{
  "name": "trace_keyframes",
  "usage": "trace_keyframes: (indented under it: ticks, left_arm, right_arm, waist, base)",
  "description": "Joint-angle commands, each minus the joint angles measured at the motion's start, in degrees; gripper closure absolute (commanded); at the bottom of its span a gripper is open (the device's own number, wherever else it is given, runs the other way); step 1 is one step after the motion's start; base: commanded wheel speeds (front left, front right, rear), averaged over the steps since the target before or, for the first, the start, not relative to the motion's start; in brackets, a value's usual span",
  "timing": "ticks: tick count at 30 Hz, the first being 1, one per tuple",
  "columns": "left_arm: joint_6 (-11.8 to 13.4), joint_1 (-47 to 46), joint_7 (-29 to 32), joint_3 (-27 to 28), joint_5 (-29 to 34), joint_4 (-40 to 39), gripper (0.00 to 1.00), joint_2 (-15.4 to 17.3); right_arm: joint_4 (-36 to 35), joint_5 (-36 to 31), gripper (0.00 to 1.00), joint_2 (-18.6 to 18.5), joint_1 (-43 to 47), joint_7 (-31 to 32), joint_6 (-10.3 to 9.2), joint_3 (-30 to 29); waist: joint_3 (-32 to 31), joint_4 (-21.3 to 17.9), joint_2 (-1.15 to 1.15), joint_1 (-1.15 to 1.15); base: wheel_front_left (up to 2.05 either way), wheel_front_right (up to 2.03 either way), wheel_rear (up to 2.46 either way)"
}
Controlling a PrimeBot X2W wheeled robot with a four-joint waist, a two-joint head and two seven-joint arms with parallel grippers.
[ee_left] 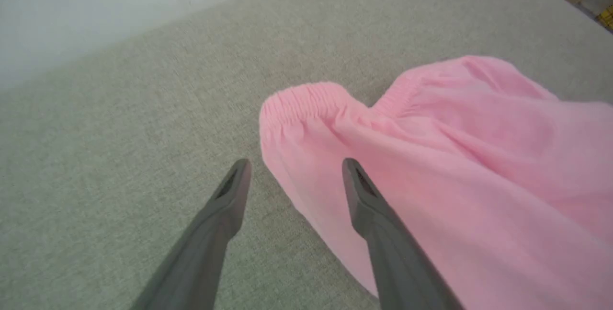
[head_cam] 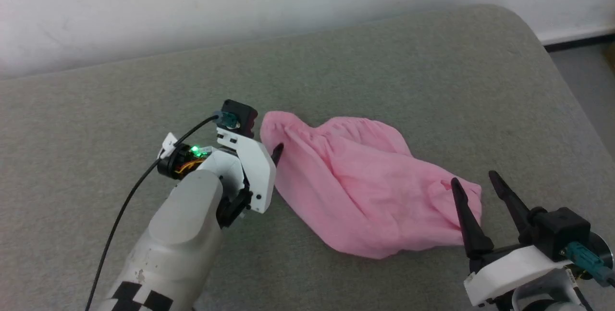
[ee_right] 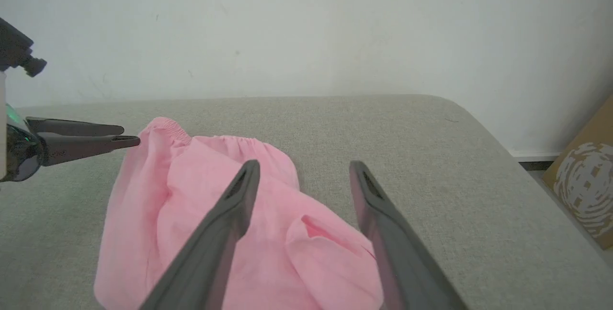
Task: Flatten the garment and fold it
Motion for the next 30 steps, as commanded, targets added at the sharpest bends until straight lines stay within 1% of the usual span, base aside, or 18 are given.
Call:
trace_keyframes:
  ticks: [1,4,7,8,9,11,14,17,21,24,26,30]
  left_arm:
    - [-0.37,-1.03,0.8,-0.85,-0.29,1.28,0.0,0.45]
    - [-0.37,-3.5,4.64,-3.93,-1.5,6.48,0.0,0.43]
    - [-0.38,-4.27,8.23,-6.78,-3.81,10.37,0.0,-0.56]
    - [-0.38,-4.04,9.82,-8.07,-4.74,11.27,0.25,-0.92]
    - [-0.38,-3.83,10.94,-9.11,-5.78,11.79,0.59,-1.16]
    - [-0.38,-3.78,10.5,-10.92,-7.16,11.61,1.0,-1.11]
    - [-0.38,-3.76,5.3,-11.97,-8.11,10.47,1.0,0.09]
    - [0.08,-3.41,-1.8,-11.46,-7.81,8.82,1.0,2.03]
    - [3.24,-0.34,-8.9,-8.83,-8.54,5.01,1.0,5.09]
    - [6.99,5.38,-12.52,-5.34,-10.68,-0.41,1.0,8.13]
    - [10.18,10.61,-13.72,-3.04,-12.03,-5.17,1.0,10.42]
    - [17.15,23.86,-12.42,0.62,-14.63,-16.65,1.0,14.84]
  right_arm:
    - [0.3,0.41,0.0,0.11,-0.66,-0.37,-0.04,0.09]
    - [1.1,1.02,0.0,0.11,-1.1,-0.8,-0.04,0.07]
    - [1.72,1.41,0.0,0.11,-1.29,-1.32,-0.04,-0.14]
    - [1.84,1.49,0.0,0.11,-1.33,-1.44,-0.04,-0.13]
    - [1.97,1.46,0.0,0.11,-1.33,-1.46,-0.04,-0.18]
    - [2.18,1.57,0.0,0.11,-1.34,-1.49,-0.04,-0.66]
    - [2.43,1.59,0.0,0.11,-1.12,-1.42,-0.04,-1.49]
    - [2.47,1.68,0.0,0.11,-0.63,-1.42,-0.04,-1.96]
    - [2.09,1.26,0.0,0.11,0.5,-1.0,-0.04,-2.47]
    - [1.4,0.77,0.0,0.11,1.71,-0.52,-0.04,-3.01]
    - [0.73,0.67,0.0,0.11,2.9,-0.12,-0.04,-3.6]
    - [-0.6,0.41,0.0,0.11,4.57,0.74,-0.04,-3.62]
  waist:
    - [2.67,-2.97,0.0,-0.01]
    - [3.39,-3.77,0.0,-0.01]
    - [3.47,-4.16,0.0,-0.01]
    - [3.42,-4.29,0.0,-0.01]
    - [3.31,-4.35,0.0,-0.01]
    - [3.04,-4.15,0.0,-0.01]
    - [2.19,-3.09,0.0,-0.01]
    - [0.89,-1.25,0.0,-0.01]
    - [-1.4,2.01,0.0,-0.01]
    - [-3.36,4.58,0.0,-0.01]
    - [-4.45,6.52,0.0,-0.01]
    - [-5.87,9.2,0.0,-0.01]
  base:
    - [0.0,0.0,0.0]
    - [0.0,0.0,0.0]
    - [0.0,0.0,0.0]
    - [0.0,0.0,0.0]
    - [0.0,0.0,0.0]
    - [0.0,0.0,0.0]
    - [0.0,0.0,0.0]
    - [0.0,0.0,0.0]
    - [0.0,0.0,0.0]
    - [0.0,0.0,0.0]
    - [0.0,0.0,0.0]
    - [0.0,0.0,0.0]
